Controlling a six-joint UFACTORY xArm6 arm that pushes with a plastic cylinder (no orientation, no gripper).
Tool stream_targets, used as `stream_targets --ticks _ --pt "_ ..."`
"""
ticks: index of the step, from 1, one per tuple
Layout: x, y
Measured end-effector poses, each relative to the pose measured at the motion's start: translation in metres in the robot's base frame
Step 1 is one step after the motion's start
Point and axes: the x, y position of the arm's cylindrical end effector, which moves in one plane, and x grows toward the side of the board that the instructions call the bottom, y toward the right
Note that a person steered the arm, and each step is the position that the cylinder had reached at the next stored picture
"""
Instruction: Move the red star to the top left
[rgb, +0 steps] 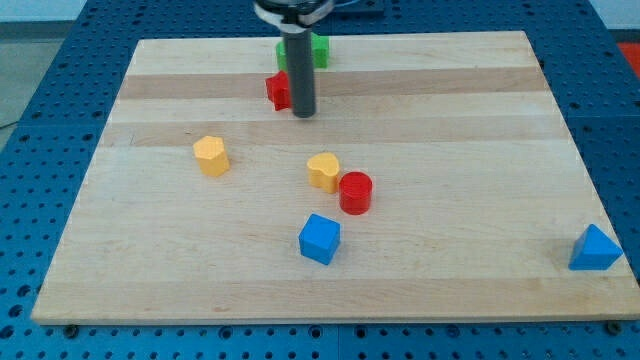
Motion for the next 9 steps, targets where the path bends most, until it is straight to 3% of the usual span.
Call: stream_targets --ticks 1,3,4,5,6,7,8,9 --pt "-0.029 -0.001" --pt "-0.031 -0.133" --pt "-0.025 -0.110" --pt "0.022 -0.105" --pt "0.023 -0.142" --pt "-0.037 -0.176" --pt "-0.039 -0.184" --pt "-0.019 -0.155"
